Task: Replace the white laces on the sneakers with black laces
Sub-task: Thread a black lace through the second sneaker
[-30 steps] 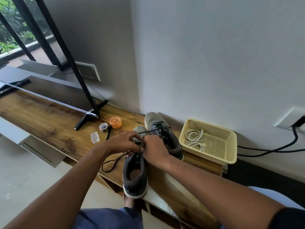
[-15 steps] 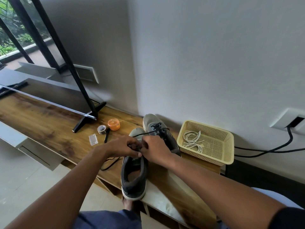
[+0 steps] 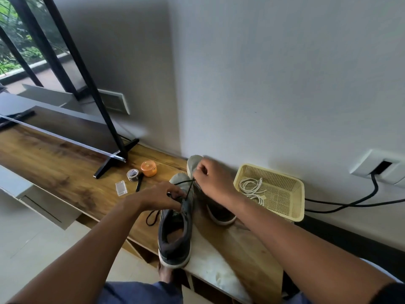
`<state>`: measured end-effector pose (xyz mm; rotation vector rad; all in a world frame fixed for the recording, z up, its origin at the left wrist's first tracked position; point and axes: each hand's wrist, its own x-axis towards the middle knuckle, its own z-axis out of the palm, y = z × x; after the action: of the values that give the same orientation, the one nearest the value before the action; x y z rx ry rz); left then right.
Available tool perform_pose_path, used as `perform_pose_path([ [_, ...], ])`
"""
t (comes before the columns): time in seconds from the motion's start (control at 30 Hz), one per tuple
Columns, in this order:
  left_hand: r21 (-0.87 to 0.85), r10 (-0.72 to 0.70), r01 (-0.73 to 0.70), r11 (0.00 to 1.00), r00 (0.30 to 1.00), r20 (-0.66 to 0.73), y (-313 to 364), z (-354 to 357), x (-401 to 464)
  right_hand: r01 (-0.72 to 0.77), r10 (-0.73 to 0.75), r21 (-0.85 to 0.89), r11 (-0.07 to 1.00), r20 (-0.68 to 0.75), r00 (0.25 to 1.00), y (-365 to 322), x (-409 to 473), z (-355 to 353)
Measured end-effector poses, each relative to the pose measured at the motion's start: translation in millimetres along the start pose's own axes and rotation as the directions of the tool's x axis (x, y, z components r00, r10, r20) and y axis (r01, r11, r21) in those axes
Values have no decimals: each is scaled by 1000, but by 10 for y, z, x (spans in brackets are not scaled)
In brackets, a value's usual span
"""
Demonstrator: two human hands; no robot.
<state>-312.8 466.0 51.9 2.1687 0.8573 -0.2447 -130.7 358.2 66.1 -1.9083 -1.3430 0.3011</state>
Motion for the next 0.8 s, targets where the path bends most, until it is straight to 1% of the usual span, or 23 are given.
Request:
perform_pose_path([
  [0.03,2,5,-5,1000,1000,-3,-3,0,-2,-38,37,135,990,6,999,-30,27,-53],
  [0.07,12,12,-11,1000,1000,-10,-5,-3,-4,-92,80,315,945,50,996,-61,52,-98],
  [0.1,27,14,-14,1000,1000,-20,-7,-7,-4,-159,114,488,858,121,986,-90,65,-123],
  [0.13,43,13,-11,999,999,-29,-7,-7,-5,-223,133,603,766,192,972,-117,69,-135],
  [0.17,59,9,-7,998,999,-35,1,-10,-6,-262,141,633,729,235,962,-130,70,-132],
  [0.2,76,2,0,997,999,-37,12,-10,-10,-286,150,608,740,265,952,-130,60,-110],
  [0.23,97,-5,9,995,999,-40,27,-8,-15,-300,161,541,786,290,944,-119,38,-78],
  [0.27,118,-12,17,993,999,-43,37,-7,-19,-292,162,434,852,311,936,-99,7,-43],
  [0.3,141,-19,25,990,999,-44,41,-7,-19,-258,149,309,915,334,931,-77,-33,-7],
  [0.37,188,-40,47,981,998,-38,50,2,-19,-131,72,118,984,404,912,-44,-119,42],
  [0.43,243,-70,74,967,997,-27,58,22,-25,-16,1,27,999,479,878,-66,-173,64],
  [0.47,266,-81,84,960,996,-21,63,32,-21,19,-19,5,1000,494,869,-96,-174,61],
  [0.53,277,-106,104,955,994,-8,89,51,-13,36,-43,25,999,489,871,-192,-133,17],
  [0.63,283,-132,124,951,991,7,89,46,1,2,-58,147,989,380,923,-361,-9,-152],
  [0.7,292,-144,130,947,989,27,53,41,9,-35,-57,282,959,313,948,-454,72,-321],
  [0.73,285,-153,138,949,988,32,33,34,10,-52,-63,376,925,287,956,-502,107,-418],
  [0.8,270,-160,145,952,986,35,3,15,12,-46,-93,574,817,211,973,-599,179,-626],
])
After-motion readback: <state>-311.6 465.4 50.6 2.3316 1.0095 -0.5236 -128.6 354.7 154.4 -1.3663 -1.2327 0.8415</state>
